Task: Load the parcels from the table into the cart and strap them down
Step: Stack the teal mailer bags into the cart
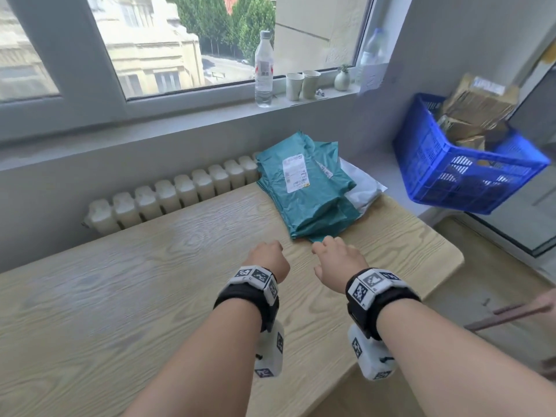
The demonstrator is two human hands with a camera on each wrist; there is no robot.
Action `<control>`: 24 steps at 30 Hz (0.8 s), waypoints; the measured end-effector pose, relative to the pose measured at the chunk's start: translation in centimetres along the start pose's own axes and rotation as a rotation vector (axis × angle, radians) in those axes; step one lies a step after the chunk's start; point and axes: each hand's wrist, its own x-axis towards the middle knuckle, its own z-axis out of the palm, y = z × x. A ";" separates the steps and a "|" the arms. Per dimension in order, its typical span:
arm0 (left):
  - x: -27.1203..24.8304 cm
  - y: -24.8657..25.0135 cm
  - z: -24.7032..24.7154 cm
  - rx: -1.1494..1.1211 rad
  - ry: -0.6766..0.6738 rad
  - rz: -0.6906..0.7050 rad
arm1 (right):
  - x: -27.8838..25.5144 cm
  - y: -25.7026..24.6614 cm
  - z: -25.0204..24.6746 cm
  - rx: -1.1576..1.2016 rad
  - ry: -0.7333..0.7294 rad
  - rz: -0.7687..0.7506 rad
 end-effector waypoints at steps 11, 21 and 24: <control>8.1 -0.2 1.2 -0.094 -0.039 -0.108 | 7.4 3.4 2.0 0.060 -0.082 0.009; 11.9 0.7 -0.7 -0.218 0.051 -0.206 | 12.2 6.0 0.9 0.224 -0.010 0.036; 12.7 1.3 -1.1 -0.225 0.070 -0.246 | 14.4 7.2 0.2 0.267 0.004 0.010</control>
